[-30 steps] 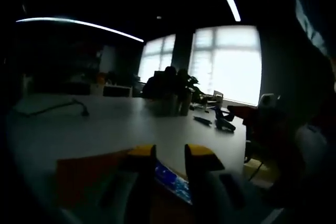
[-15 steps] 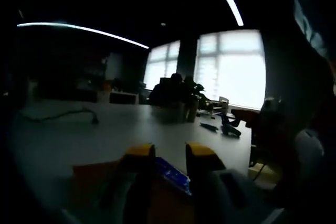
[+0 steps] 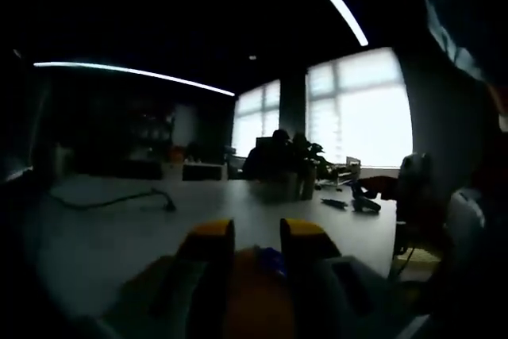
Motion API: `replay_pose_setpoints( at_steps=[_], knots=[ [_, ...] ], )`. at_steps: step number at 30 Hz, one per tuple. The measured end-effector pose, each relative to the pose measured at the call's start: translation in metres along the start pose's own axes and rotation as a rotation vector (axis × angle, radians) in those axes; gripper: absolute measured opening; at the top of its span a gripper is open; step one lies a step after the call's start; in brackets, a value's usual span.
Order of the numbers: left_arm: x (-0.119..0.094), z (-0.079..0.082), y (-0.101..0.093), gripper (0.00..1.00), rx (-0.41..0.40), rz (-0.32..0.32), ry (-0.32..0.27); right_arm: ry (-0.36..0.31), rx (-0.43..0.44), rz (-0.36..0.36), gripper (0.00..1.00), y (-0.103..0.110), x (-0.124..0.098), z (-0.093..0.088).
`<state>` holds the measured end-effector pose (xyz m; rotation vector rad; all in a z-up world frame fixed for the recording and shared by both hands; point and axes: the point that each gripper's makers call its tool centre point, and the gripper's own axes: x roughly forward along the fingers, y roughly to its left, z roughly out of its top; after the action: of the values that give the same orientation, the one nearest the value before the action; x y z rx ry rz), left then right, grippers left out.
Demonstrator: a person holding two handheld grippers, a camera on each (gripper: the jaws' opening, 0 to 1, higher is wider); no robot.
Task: Pick up the toothpaste unscrew the cap squeeze it onto the small board screw the cap back on and return it to the table
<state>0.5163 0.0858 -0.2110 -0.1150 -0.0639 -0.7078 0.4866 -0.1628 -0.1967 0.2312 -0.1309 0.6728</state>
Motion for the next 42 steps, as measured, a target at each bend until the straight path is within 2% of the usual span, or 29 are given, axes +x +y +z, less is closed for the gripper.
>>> replay_pose_setpoints(
  at_steps=[2,7,12,15,20,25,28,34,42],
  knots=[
    [0.004,-0.001,-0.003,0.26,-0.015,-0.015,-0.001,0.000,0.002,-0.010,0.13,-0.002,-0.001,-0.001],
    [0.020,-0.015,-0.021,0.26,-0.054,-0.071,0.038,0.003,0.006,-0.011,0.13,0.002,0.001,-0.005],
    [0.021,-0.008,-0.019,0.27,-0.061,-0.061,0.019,-0.003,-0.001,-0.017,0.13,0.001,0.000,-0.003],
    [0.022,-0.011,-0.018,0.26,-0.085,-0.057,0.034,0.002,0.004,-0.017,0.13,0.000,0.001,-0.008],
    [0.031,-0.032,-0.029,0.25,-0.117,-0.081,0.116,0.027,0.005,0.003,0.13,0.005,0.007,-0.017],
    [0.038,-0.040,-0.038,0.26,-0.134,-0.106,0.122,0.052,-0.023,0.004,0.13,0.007,0.008,-0.021],
    [0.045,-0.051,-0.044,0.25,-0.153,-0.121,0.161,0.077,-0.023,0.009,0.12,0.006,0.010,-0.026],
    [0.049,-0.071,-0.048,0.27,-0.166,-0.130,0.244,0.134,-0.003,0.019,0.10,0.001,-0.001,-0.042],
    [0.058,-0.089,-0.049,0.31,-0.149,-0.103,0.289,0.160,0.011,0.042,0.10,0.002,-0.004,-0.049]
  ],
)
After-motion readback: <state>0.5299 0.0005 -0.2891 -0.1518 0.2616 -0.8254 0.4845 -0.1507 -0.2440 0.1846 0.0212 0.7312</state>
